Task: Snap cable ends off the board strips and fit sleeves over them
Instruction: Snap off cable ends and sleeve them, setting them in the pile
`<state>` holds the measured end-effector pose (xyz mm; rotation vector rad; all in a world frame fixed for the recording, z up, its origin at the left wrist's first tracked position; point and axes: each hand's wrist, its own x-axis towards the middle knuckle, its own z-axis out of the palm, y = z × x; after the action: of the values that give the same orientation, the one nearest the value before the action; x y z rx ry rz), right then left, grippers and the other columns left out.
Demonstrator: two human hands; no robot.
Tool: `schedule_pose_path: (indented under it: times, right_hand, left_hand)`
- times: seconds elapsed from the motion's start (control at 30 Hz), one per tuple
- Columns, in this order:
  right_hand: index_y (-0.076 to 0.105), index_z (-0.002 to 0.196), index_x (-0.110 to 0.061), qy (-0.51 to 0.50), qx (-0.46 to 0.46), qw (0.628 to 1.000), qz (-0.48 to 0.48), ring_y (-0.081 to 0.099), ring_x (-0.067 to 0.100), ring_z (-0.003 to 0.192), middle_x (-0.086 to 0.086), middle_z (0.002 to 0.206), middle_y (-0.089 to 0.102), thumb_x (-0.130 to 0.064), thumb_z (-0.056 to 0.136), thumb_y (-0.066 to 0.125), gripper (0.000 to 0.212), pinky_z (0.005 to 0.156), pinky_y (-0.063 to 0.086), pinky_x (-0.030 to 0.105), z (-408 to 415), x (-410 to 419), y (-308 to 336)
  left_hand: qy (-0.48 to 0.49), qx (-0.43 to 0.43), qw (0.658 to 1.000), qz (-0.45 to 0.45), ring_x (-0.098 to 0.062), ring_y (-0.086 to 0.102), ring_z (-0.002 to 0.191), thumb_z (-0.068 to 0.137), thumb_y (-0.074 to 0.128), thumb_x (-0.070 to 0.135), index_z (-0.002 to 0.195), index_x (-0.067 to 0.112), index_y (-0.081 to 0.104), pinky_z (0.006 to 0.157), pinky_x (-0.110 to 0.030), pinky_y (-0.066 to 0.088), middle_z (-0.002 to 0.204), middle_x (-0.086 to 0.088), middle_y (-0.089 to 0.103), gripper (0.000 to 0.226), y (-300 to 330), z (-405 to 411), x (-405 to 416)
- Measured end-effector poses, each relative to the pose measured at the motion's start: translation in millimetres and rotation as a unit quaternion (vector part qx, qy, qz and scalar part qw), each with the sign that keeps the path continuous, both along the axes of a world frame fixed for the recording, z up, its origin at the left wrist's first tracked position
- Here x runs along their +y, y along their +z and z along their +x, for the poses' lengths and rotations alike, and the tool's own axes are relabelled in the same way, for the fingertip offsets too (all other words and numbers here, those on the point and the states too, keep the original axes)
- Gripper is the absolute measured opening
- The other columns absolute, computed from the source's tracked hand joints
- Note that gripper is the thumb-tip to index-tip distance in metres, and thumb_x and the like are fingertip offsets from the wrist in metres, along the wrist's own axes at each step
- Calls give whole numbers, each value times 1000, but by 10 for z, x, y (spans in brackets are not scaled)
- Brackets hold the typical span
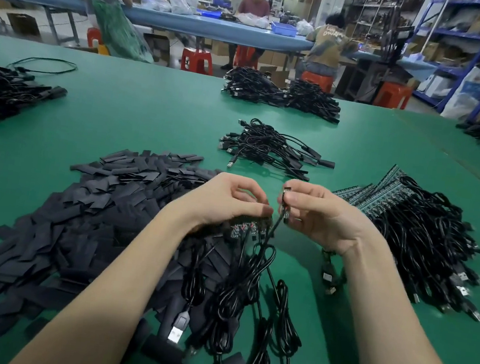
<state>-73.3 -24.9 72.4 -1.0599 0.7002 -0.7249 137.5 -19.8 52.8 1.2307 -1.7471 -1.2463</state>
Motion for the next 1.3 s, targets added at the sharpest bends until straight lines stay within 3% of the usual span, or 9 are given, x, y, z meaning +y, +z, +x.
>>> schedule_pose_path:
  times: [0.13, 0.3, 0.43, 0.57, 0.73, 0.83, 1.07, 1.2, 1.3]
  right_hand:
    - [70, 86, -20, -64, 54, 996, 3, 46, 5, 54, -1, 76, 53, -15, 64, 86, 27, 54, 47, 14, 89, -10, 38]
    - [64, 97, -19, -163, 34, 984, 66, 60, 6, 52, -4, 74, 69, -15, 67, 80, 34, 49, 50, 14, 152, -22, 25]
    - [64, 97, -20, -225, -6, 969, 107, 62, 8, 54, -4, 69, 69, -14, 76, 78, 25, 50, 51, 14, 146, -43, -31]
    - [71, 104, -18, -183, 171, 968, -20, 66, 10, 67, -3, 88, 74, -23, 82, 79, 24, 68, 55, 22, 31, -54, 70]
    - [75, 91, -23, -245, 320, 890, -212, 66, 11, 76, -2, 88, 75, -29, 85, 78, 8, 77, 57, 31, 125, -103, 268]
    - [75, 84, -30, -110, 452, 831, -304, 72, 14, 82, -6, 84, 76, -30, 85, 75, 1, 81, 58, 35, 462, -213, 422]
    - [68, 128, -31, 92, 670, 622, -393, 63, 25, 111, -1, 127, 66, -16, 91, 62, 40, 92, 55, 38, 1179, -679, 283]
    - [70, 117, -23, 45, 694, 591, -409, 65, 32, 103, 7, 120, 67, -12, 87, 61, 33, 77, 52, 37, 1233, -743, 120]
    - [68, 117, -18, 39, 707, 588, -390, 65, 32, 100, 9, 115, 66, -15, 86, 61, 32, 82, 55, 38, 1211, -773, 90]
  left_hand:
    - [113, -141, 965, -188, -2, 68, 89, 88, 74, 30, 95, 27, 73, 85, -18, 51, 92, 14, 74, 7, -42, -153, -25]
    - [84, 180, 980, 24, -13, 71, 82, 98, 64, 18, 98, 15, 69, 73, -20, 56, 97, -8, 74, 6, -1, -285, 11]
    - [81, 273, 955, 82, -14, 71, 74, 90, 72, 6, 94, 10, 68, 72, -20, 57, 82, -9, 75, 7, -65, -390, 58]
    - [103, 300, 941, 120, -12, 69, 69, 91, 70, 3, 91, 13, 63, 67, -17, 55, 74, -7, 73, 12, -111, -460, 87]
    - [102, 274, 949, 116, -12, 63, 62, 91, 70, 2, 91, 11, 61, 62, -18, 52, 74, -8, 71, 12, -199, -621, 136]
    - [96, 267, 950, 129, -11, 65, 63, 90, 71, 2, 95, 9, 65, 61, -19, 50, 78, -6, 71, 10, -213, -654, 154]
    - [85, 230, 963, 109, -15, 52, 55, 89, 52, -10, 94, 8, 61, 56, -22, 44, 62, -1, 63, 20, -199, -613, 174]
    - [94, 158, 980, 77, -21, 52, 76, 92, 46, -2, 117, 9, 57, 70, -34, 44, 83, -6, 64, 30, -210, -599, 144]
    - [90, 156, 981, 78, -15, 51, 55, 89, 45, -2, 105, 9, 55, 56, -24, 42, 62, 5, 62, 22, -222, -591, 125]
